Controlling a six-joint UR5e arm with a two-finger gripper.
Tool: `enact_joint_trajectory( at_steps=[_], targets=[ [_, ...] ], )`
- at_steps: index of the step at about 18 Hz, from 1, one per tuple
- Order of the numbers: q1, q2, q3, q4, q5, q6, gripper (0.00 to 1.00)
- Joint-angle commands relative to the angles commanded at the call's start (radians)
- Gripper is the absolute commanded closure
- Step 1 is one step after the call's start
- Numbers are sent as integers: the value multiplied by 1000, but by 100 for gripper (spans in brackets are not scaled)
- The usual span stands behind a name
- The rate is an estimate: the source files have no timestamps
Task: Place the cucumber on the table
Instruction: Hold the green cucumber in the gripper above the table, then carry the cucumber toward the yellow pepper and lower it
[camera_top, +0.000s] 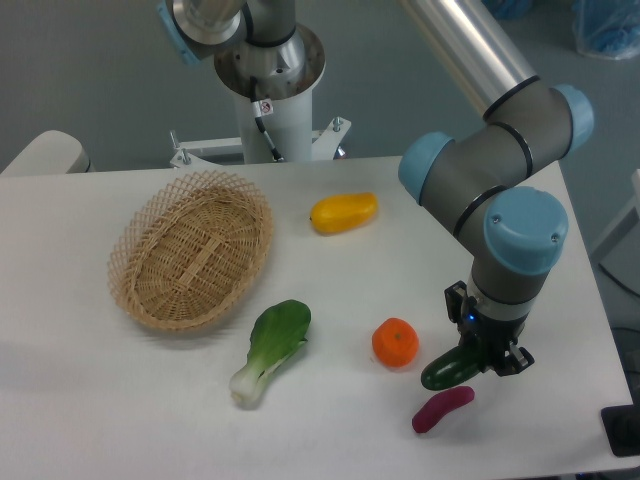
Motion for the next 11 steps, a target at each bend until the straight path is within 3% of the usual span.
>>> enact_joint_trajectory(
  at_steps=[7, 11],
  targets=[
    [0, 24, -34, 2, 3, 14, 95],
    [9, 69, -129, 18, 3, 15, 96]
  ],
)
